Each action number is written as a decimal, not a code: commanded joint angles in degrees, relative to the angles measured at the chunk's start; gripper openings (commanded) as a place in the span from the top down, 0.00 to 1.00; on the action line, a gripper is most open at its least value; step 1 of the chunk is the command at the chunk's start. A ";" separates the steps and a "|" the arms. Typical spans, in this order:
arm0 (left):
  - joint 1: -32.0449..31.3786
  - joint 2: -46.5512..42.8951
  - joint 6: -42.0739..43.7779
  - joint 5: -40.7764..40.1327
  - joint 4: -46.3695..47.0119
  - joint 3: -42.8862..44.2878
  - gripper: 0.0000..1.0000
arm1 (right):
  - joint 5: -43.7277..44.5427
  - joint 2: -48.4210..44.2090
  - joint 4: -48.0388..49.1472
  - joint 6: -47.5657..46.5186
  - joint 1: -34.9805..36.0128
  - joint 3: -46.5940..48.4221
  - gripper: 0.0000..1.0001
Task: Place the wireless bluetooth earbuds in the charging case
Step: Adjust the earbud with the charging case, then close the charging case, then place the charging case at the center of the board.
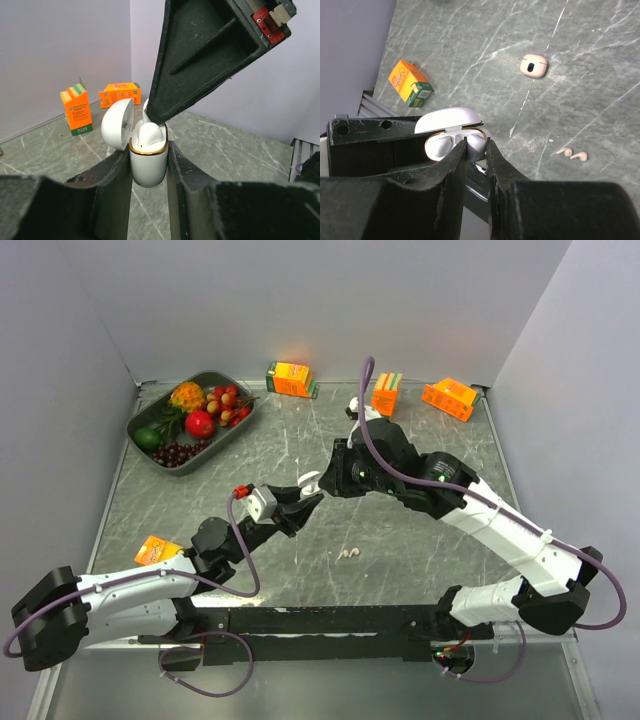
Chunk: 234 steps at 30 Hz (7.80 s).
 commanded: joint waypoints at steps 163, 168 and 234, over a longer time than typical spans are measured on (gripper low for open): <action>8.30 -2.68 -12.58 32.28 0.02 2.42 0.99 | -2.49 -4.26 3.80 -23.92 2.03 3.11 0.63; 8.21 -2.50 -12.58 30.87 0.55 2.24 0.99 | -3.01 -4.96 3.09 -23.74 2.82 1.53 0.64; 30.27 64.92 -33.32 21.82 -60.80 57.71 0.62 | 6.56 -18.14 8.72 -13.98 -5.44 -19.30 0.30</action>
